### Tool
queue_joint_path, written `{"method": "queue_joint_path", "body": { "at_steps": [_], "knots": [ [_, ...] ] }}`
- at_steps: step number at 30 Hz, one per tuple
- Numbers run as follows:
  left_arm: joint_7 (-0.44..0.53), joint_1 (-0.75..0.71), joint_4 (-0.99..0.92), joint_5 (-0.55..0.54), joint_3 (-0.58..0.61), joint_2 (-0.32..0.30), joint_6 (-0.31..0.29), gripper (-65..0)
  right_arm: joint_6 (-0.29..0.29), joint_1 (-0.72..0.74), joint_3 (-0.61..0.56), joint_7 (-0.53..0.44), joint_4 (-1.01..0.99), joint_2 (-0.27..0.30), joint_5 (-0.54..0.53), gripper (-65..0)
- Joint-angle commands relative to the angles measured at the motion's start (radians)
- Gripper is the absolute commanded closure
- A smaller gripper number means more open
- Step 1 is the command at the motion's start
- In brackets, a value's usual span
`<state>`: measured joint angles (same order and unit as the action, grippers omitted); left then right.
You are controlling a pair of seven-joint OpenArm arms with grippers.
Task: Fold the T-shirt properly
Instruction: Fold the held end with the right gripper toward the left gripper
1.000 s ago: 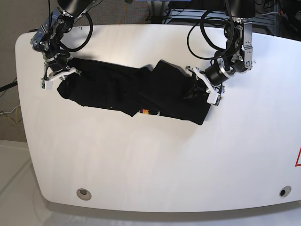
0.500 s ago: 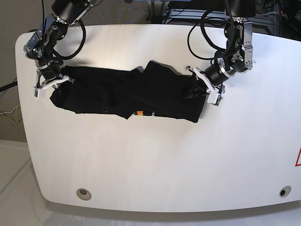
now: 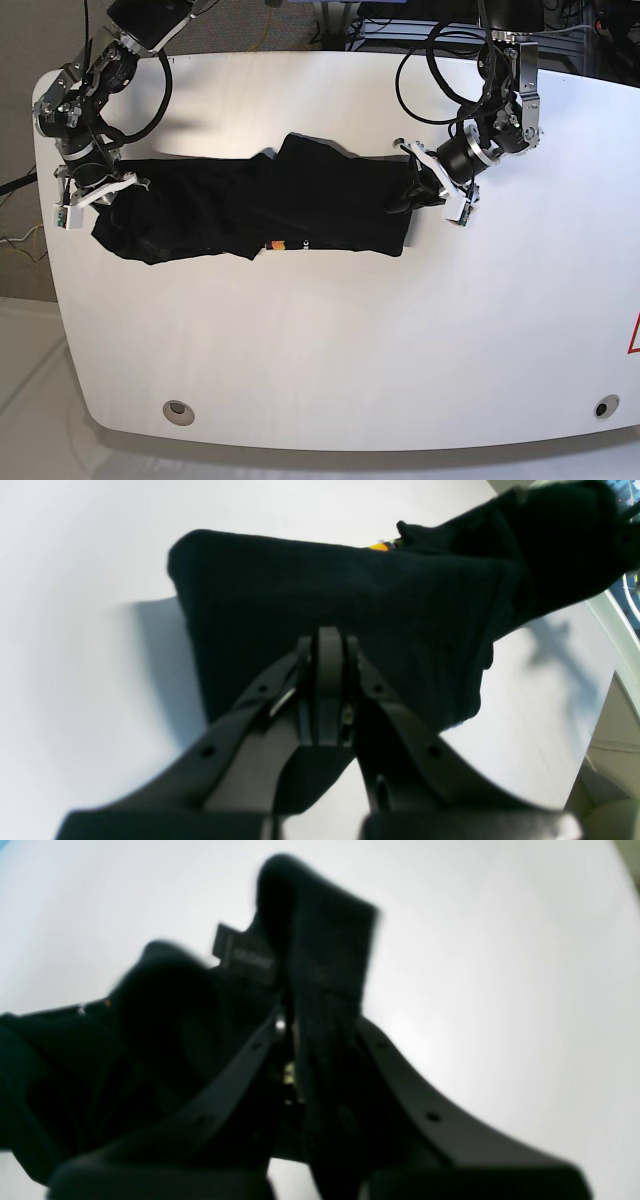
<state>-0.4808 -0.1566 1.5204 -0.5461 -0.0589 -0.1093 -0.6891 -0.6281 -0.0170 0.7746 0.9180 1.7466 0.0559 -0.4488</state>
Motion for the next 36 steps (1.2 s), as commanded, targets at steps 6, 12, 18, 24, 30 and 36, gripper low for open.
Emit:
{"method": "queue_joint_path", "body": {
  "at_steps": [6,12,18,24,30,36],
  "knots": [
    [0.023,-0.002,0.022,-0.024,-0.005,-0.003,-0.009,0.0,-0.006,-0.013,-0.093,-0.029,0.152,0.002,-0.025,0.0],
    [0.023,-0.007,0.024,-0.024,-0.005,-0.003,-0.009,0.0,-0.006,-0.019,-0.191,-0.029,0.209,0.0,-0.025,0.0],
    [0.023,-0.007,0.024,-0.024,-0.005,-0.005,-0.009,0.0,-0.006,-0.019,-0.246,-0.029,0.24,-0.032,-0.025,0.0],
    [0.023,-0.007,0.022,-0.024,-0.005,-0.02,-0.009,0.0,-0.006,-0.021,-0.304,-0.029,0.247,-0.037,-0.025,0.0],
    [0.023,-0.007,0.018,-0.024,-0.005,-0.023,-0.009,0.0,-0.016,-0.021,-0.36,-0.029,0.249,-0.063,-0.025,0.0],
    [0.023,-0.007,0.018,-0.024,-0.005,-0.023,-0.009,0.0,-0.016,-0.021,-0.421,-0.029,0.257,-0.064,-0.025,0.0]
  ]
}}
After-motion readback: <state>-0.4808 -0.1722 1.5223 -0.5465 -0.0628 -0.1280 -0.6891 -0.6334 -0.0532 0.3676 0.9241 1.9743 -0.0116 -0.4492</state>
